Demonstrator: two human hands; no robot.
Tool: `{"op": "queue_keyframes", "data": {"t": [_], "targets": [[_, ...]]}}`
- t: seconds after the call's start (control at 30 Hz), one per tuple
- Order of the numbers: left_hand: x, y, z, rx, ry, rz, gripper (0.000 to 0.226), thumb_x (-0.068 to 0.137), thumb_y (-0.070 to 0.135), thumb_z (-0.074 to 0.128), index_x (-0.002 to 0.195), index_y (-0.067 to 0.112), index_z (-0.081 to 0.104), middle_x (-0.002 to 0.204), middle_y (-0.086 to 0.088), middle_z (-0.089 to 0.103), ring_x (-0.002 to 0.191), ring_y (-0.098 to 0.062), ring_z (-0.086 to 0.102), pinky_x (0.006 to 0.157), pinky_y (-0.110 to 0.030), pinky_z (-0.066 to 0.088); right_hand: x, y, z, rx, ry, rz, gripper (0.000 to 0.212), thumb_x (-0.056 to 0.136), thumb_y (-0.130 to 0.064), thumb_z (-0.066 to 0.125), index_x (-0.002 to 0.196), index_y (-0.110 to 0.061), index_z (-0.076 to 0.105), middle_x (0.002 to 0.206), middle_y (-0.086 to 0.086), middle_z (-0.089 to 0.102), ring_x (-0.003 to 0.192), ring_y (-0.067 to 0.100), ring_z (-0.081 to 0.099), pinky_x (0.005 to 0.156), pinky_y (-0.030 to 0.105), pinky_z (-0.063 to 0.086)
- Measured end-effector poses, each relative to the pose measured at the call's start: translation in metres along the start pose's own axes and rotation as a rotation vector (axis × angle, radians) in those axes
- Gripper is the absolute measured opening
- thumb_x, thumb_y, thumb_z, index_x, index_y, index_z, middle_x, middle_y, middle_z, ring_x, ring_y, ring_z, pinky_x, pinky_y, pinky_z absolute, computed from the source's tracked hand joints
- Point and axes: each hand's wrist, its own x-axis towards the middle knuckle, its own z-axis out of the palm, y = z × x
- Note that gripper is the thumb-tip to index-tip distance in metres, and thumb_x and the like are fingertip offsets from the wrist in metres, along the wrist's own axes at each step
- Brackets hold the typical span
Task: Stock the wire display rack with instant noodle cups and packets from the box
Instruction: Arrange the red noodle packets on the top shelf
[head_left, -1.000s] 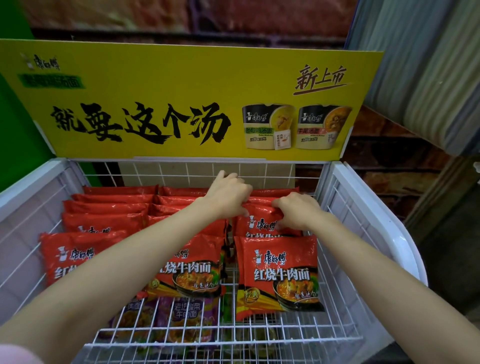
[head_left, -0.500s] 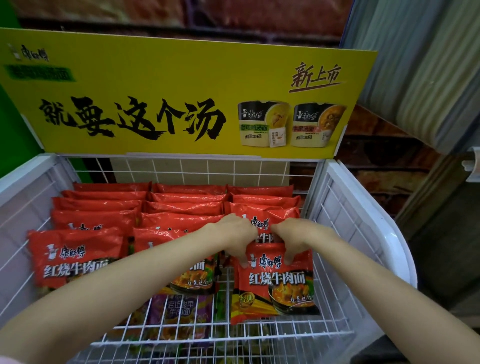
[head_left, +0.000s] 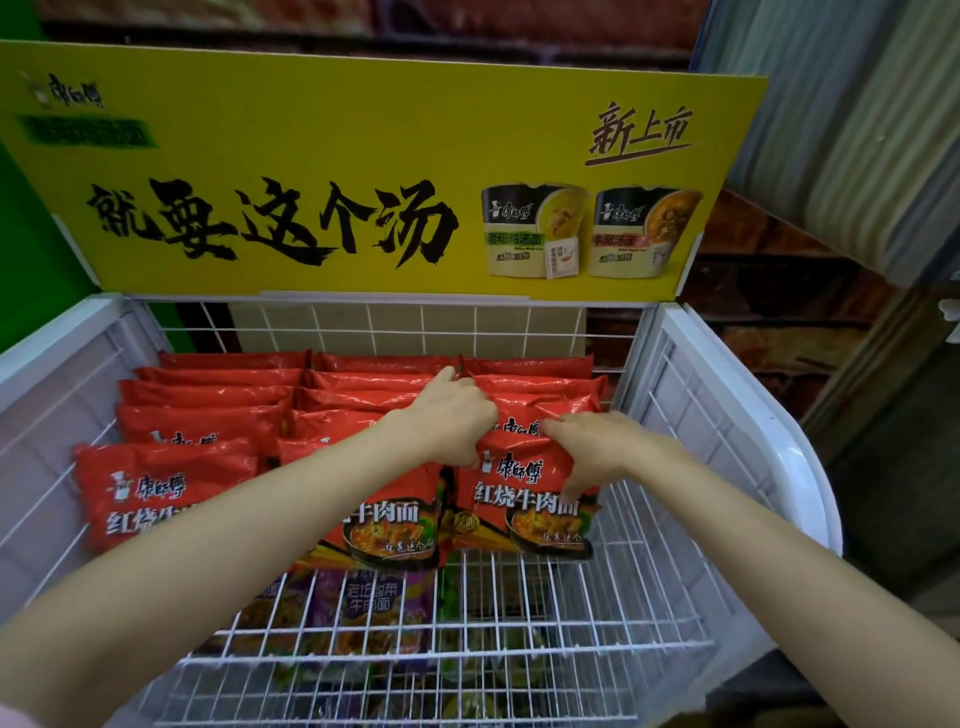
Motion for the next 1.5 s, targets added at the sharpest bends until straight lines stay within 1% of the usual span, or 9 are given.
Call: {"op": "queue_keyframes", "data": {"t": [0.17,0.37,0.47,0.6,0.7,0.8,0.93,1.07,1.5], "targets": [[-0.003,0.000,-0.007,-0.036,0.032,-0.010,0.036,0.081,0.049,0.064,0.091,0.015,0.060,0.090,0.000,0.062,0.099,-0.022,0.056,0.099,-0.040,0.030,0.003,0.007,-0.003,-0.075,0.128,0.004,0.061,0.074,-0.036,0.074,0.127,-0.028,0.046,0.127,-0.003,0.058,0.122,0.021,0.050,0.104,0.041,0.031],[0.003,-0.004,-0.007,-0.120,0.031,-0.044,0.045,0.076,0.059,0.064,0.077,0.016,0.050,0.073,0.005,0.050,0.078,-0.018,0.047,0.095,-0.037,0.032,0.007,0.009,0.003,-0.099,0.068,0.077,0.075,0.072,-0.037,0.077,0.136,-0.026,0.039,0.128,0.002,0.057,0.122,0.024,0.051,0.106,0.045,0.033],[0.000,-0.014,-0.012,-0.205,0.002,-0.003,0.040,0.078,0.054,0.066,0.081,0.017,0.052,0.070,0.007,0.044,0.077,-0.016,0.042,0.082,-0.032,0.032,0.000,0.015,-0.006,-0.016,0.066,0.080,0.072,0.073,-0.044,0.075,0.133,-0.025,0.041,0.131,0.000,0.056,0.122,0.023,0.051,0.104,0.042,0.035],[-0.005,-0.024,-0.010,-0.211,0.060,0.035,0.042,0.077,0.054,0.066,0.088,0.013,0.063,0.091,0.004,0.057,0.093,-0.018,0.051,0.082,-0.033,0.036,-0.003,0.008,-0.007,-0.021,0.201,0.066,0.061,0.074,-0.052,0.070,0.123,-0.023,0.048,0.125,-0.001,0.057,0.119,0.021,0.051,0.101,0.041,0.035],[-0.006,-0.025,-0.007,-0.198,0.110,0.032,0.039,0.078,0.053,0.065,0.091,0.016,0.066,0.094,0.005,0.044,0.103,-0.017,0.043,0.087,-0.033,0.035,-0.002,0.003,-0.001,-0.014,0.294,0.069,0.065,0.074,-0.058,0.066,0.125,-0.023,0.048,0.125,-0.002,0.053,0.120,0.020,0.045,0.102,0.041,0.031],[-0.007,-0.026,-0.007,-0.222,0.131,0.012,0.038,0.076,0.055,0.066,0.091,0.019,0.066,0.094,0.006,0.041,0.101,-0.015,0.038,0.086,-0.031,0.031,-0.002,0.003,0.003,0.006,0.355,0.059,0.062,0.075,-0.058,0.065,0.124,-0.024,0.048,0.125,-0.002,0.049,0.121,0.018,0.040,0.104,0.040,0.028],[-0.010,-0.031,-0.006,-0.204,0.182,-0.008,0.029,0.079,0.052,0.065,0.084,0.023,0.064,0.093,0.008,0.043,0.101,-0.015,0.037,0.086,-0.031,0.029,0.002,0.006,0.005,0.109,0.324,0.091,0.045,0.078,-0.052,0.065,0.111,-0.024,0.051,0.121,-0.003,0.049,0.119,0.018,0.040,0.101,0.038,0.031],[-0.013,-0.035,-0.003,-0.247,0.206,-0.030,0.023,0.082,0.045,0.065,0.081,0.023,0.064,0.094,0.007,0.047,0.105,-0.016,0.041,0.087,-0.031,0.029,0.002,0.005,0.005,0.162,0.297,0.114,0.040,0.079,-0.050,0.065,0.107,-0.026,0.049,0.121,-0.003,0.048,0.119,0.017,0.040,0.100,0.039,0.032],[-0.025,-0.009,0.007,-0.465,0.499,0.018,0.017,0.088,0.032,0.058,0.099,0.021,0.065,0.105,0.000,0.054,0.107,-0.019,0.044,0.090,-0.035,0.033,-0.021,-0.036,0.018,0.356,0.514,0.183,0.058,0.081,-0.048,0.065,0.129,-0.024,0.043,0.126,-0.002,0.037,0.122,0.017,0.030,0.102,0.041,0.029]]}}
